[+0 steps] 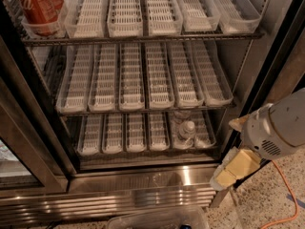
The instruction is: Pick water bottle from bottom shelf of fridge
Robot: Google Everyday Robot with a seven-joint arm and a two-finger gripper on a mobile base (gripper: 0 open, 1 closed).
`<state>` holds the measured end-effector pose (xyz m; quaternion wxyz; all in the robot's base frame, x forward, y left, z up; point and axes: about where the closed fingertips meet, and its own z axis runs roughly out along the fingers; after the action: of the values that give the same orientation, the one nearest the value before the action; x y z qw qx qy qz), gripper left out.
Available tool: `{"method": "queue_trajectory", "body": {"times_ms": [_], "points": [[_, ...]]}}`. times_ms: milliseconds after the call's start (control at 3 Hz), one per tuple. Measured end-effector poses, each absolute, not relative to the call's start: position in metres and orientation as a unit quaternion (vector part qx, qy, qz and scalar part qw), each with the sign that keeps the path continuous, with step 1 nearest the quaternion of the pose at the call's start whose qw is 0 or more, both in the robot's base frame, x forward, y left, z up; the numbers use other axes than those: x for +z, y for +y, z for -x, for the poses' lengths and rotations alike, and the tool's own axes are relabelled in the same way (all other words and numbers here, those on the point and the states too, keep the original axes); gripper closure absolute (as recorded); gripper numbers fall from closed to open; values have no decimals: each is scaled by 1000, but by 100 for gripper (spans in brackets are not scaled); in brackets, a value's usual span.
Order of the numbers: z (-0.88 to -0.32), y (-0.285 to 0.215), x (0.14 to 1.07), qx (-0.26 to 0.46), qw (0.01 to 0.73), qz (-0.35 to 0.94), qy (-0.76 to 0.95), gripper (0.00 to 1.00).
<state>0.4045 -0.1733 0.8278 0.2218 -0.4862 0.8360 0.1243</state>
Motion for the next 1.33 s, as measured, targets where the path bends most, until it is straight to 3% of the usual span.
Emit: {"method": "queue_trajectory", "body": {"times_ms": [667, 1333], "points": [[-397, -164, 820, 141, 246, 453, 846, 0], [-359, -130, 754, 230, 279, 341, 868, 0]]}}
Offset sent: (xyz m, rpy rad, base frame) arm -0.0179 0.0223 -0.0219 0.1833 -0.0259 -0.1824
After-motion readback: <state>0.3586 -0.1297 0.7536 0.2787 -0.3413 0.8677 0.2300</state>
